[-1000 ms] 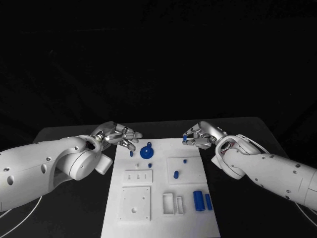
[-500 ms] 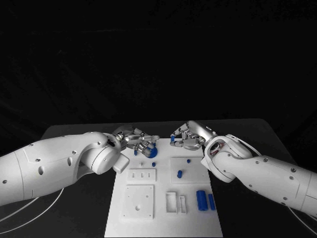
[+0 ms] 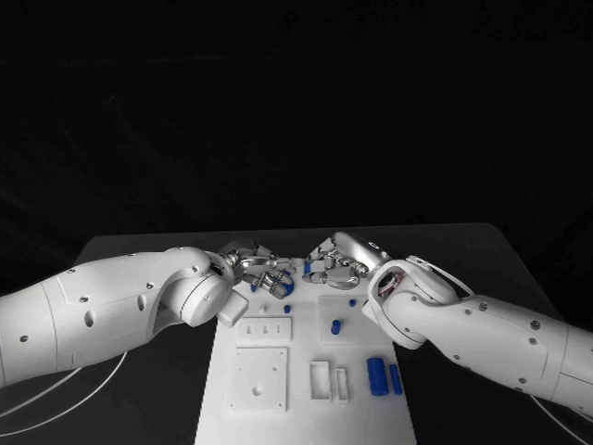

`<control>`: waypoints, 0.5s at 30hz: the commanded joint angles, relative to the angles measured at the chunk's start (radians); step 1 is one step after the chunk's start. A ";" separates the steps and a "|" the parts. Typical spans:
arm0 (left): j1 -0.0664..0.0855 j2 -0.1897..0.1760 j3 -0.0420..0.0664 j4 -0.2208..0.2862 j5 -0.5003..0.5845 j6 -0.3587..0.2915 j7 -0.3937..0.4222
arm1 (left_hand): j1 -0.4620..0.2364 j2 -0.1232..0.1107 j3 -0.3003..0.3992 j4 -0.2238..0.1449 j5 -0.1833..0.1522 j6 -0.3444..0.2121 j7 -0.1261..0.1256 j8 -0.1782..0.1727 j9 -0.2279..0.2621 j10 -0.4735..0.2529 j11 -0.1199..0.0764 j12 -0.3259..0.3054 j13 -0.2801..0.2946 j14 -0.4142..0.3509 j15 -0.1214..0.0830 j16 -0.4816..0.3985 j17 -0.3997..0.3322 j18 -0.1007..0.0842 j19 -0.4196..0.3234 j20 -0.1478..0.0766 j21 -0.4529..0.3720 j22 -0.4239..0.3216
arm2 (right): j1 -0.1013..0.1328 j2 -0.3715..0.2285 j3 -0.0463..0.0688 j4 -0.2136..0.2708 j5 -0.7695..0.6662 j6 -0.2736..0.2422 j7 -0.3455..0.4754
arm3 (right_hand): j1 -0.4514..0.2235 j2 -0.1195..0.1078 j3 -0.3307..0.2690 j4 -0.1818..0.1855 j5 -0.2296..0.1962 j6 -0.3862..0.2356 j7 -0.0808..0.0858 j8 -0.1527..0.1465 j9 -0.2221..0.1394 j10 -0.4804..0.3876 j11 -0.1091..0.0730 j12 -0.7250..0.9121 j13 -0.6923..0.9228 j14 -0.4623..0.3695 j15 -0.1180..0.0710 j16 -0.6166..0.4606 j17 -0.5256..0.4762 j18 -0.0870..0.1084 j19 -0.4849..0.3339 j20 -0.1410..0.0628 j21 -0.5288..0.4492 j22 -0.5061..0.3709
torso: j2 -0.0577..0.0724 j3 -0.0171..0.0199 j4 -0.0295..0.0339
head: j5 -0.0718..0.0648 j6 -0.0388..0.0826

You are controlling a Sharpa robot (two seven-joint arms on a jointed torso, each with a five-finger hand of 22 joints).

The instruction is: Assemble the parts on the task board

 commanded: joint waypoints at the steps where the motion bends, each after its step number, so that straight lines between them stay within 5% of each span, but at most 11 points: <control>1: 0.001 0.006 0.000 0.000 -0.014 0.011 -0.016 | 0.000 -0.005 0.002 0.004 -0.004 -0.005 0.002 -0.004 0.001 -0.009 -0.001 0.006 0.002 -0.005 0.000 -0.001 -0.001 -0.008 0.003 0.004 -0.005 -0.001 | 0.000 0.005 -0.002 0.006 -0.025 0.025 -0.009 | -0.001 -0.006 0.002 0.005 0.007 0.007 -0.001 0.003 0.001 0.004 -0.004 -0.004 0.000 -0.001 -0.009 -0.003 -0.001 0.002 0.037 -0.007 0.002 0.080 | 0.000 -0.0003 0.0005 | 0.001 0.000; 15: 0.001 0.011 0.000 -0.001 -0.003 0.038 -0.020 | 0.016 0.023 -0.003 -0.019 0.000 0.008 -0.002 -0.003 0.002 -0.012 -0.002 0.004 0.001 -0.006 0.000 -0.003 -0.004 -0.008 0.005 0.004 -0.008 -0.006 | 0.000 0.016 -0.013 0.010 -0.027 0.032 -0.009 | -0.002 -0.006 0.003 0.006 0.008 0.006 0.000 0.003 0.001 0.003 -0.003 -0.007 -0.002 -0.001 -0.009 -0.006 -0.004 0.002 0.036 -0.007 -0.001 0.079 | 0.002 -0.0014 0.0011 | 0.001 0.000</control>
